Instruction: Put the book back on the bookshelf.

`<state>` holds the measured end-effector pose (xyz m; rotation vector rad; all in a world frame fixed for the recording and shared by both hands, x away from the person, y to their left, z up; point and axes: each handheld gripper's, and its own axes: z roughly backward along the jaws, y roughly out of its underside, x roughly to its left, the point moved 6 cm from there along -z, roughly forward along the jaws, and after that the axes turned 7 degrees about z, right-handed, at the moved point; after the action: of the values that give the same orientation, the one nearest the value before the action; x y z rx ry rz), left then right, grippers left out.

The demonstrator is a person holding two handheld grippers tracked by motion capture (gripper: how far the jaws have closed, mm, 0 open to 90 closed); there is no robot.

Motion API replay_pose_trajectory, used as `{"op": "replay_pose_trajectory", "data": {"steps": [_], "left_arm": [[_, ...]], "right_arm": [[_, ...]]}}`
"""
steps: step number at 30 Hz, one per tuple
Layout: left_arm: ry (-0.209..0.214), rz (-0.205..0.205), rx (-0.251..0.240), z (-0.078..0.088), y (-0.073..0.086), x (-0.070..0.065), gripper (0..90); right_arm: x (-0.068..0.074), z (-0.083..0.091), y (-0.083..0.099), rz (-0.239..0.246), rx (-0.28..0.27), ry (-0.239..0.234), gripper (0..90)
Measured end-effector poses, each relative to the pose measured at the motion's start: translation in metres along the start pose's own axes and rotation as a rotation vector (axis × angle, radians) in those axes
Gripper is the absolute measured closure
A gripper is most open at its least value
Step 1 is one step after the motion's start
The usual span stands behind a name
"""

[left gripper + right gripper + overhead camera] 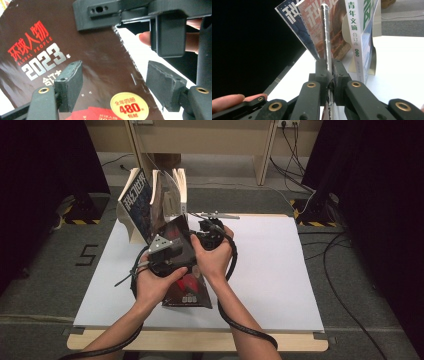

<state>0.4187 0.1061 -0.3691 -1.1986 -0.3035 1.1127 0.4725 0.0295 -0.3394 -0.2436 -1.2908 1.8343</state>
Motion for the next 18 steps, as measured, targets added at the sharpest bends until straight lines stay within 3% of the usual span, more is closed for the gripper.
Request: {"op": "replay_pose_trajectory", "data": {"steps": [8,14,18], "left_arm": [[-0.035,-0.021,0.028,-0.009,0.007,-0.005,29.0],[-0.068,-0.021,0.011,-0.014,0.006,-0.007,28.7],[-0.115,-0.05,-0.003,-0.02,0.004,-0.008,28.7]], "right_arm": [[-0.003,0.0,0.001,-0.009,0.01,0.0,85.5],[-0.002,0.0,0.001,-0.004,0.017,0.003,85.5],[-0.002,0.001,0.001,-0.009,0.016,0.008,85.5]]}}
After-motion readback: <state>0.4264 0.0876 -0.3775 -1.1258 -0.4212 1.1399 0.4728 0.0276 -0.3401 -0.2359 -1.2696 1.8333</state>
